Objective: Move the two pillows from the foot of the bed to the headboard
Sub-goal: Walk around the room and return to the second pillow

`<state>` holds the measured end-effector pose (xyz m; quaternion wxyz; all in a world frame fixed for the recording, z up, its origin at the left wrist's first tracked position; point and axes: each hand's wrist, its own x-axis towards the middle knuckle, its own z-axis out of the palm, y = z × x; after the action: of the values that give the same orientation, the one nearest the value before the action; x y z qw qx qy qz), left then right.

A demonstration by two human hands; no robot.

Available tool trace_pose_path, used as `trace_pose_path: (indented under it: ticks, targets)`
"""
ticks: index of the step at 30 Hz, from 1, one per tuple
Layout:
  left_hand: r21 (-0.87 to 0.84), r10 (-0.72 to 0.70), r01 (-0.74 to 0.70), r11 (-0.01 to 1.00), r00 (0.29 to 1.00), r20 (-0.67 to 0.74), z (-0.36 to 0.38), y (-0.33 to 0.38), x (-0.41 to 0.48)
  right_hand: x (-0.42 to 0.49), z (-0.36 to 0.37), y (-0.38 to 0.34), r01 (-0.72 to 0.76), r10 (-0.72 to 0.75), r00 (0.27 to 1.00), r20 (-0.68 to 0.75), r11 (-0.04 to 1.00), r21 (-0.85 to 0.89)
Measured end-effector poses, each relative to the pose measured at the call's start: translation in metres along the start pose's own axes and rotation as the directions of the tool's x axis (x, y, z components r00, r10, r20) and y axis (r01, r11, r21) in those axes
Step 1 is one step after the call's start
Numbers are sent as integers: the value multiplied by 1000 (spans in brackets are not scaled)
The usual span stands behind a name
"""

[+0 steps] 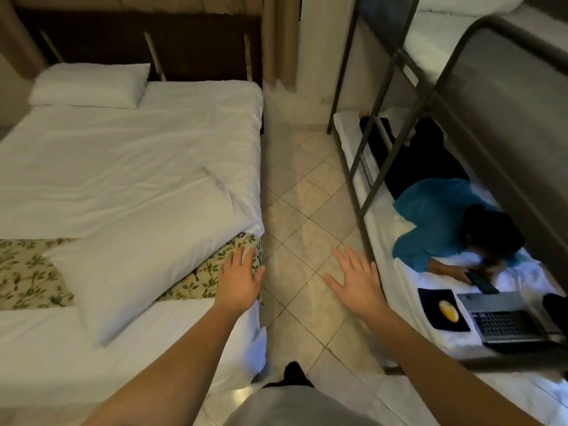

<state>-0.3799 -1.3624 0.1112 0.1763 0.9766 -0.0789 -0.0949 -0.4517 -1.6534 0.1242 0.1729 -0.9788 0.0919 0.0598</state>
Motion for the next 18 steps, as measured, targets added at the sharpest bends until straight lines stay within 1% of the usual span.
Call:
trace_pose_path:
  ticks: [5, 9, 12, 14, 18]
  targets:
    - [36, -23, 23, 999, 1000, -5, -3, 22, 53, 52, -14, 13, 6, -6, 999, 45, 1000, -1]
    - [3, -35, 36, 999, 999, -32, -13, 37, 94, 101, -33, 16, 70, -69, 997, 45, 997, -34]
    - [-35, -62, 60, 998, 997, -42, -17, 35, 114, 137, -41, 9, 85, -82, 994, 68, 996, -32]
    - [-36, -102, 100, 994, 994, -47, -20, 30, 125, 160, -42, 2, 107, -103, 991, 88, 994, -33]
    - [-34, -217, 216, 976, 974, -62, -23, 13, 143, 208, -37, -12, 196, -189, 971, 147, 980, -37]
